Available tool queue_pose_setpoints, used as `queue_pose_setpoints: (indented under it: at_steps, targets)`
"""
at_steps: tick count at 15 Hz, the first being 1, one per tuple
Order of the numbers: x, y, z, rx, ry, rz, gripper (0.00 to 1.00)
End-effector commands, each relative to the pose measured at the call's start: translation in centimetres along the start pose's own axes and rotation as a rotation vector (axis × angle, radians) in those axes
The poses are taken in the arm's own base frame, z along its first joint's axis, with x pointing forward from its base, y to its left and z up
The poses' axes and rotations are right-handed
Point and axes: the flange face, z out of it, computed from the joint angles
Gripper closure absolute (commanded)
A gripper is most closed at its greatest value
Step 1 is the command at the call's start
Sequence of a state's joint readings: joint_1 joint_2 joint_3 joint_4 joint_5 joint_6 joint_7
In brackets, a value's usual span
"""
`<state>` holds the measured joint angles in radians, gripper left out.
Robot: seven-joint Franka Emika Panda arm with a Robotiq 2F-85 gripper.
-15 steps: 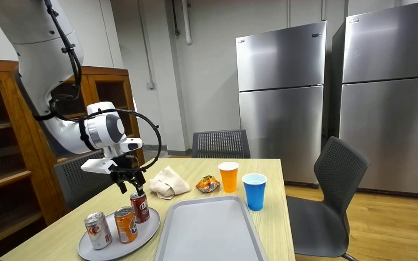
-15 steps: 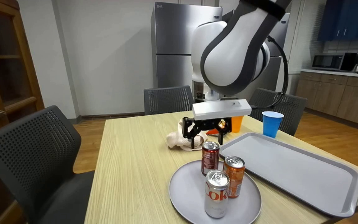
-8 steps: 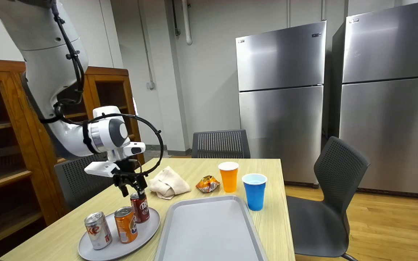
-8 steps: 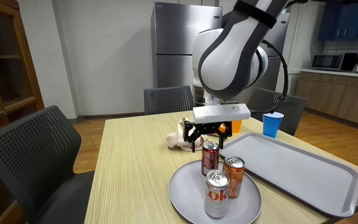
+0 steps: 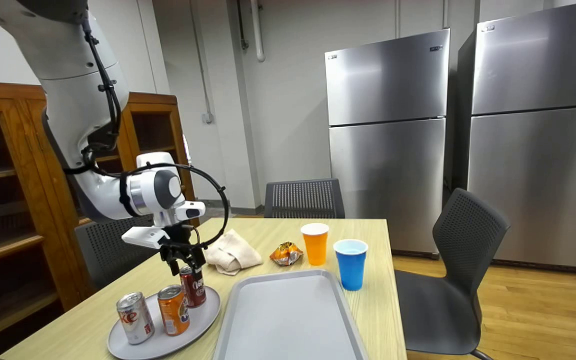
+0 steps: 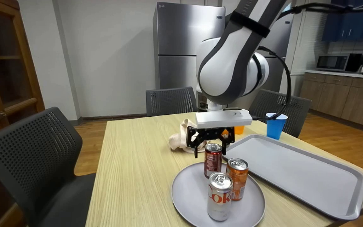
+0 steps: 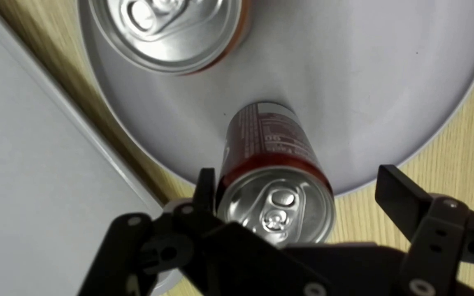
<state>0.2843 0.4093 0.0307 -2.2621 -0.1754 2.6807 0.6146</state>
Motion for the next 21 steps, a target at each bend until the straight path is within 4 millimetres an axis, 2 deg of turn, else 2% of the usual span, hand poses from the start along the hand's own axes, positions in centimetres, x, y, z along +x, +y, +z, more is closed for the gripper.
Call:
queue_pose_setpoints:
  at_steps: [1,2,3,4,8,9,16,21]
  targets:
    - [1.0,0.1,0.0,0.016,0.004,-0.007,0.0]
    - [1.1,0.2,0.0,0.017,0.004,-0.006,0.0]
    - [1.1,0.3,0.1,0.017,0.003,-0.005,0.25]
    - [1.2,0.3,0.1,0.015,0.001,-0.004,0.26]
    - [1.3,0.7,0.0,0.004,0.004,0.0,0.58]
    - [1.3,0.8,-0.1,0.003,0.006,0.0,0.62]
    - [1.4,1.2,-2.1,0.012,0.062,-0.002,0.62]
    - [2.4,2.9,-3.9,0.029,0.122,0.01,0.62]
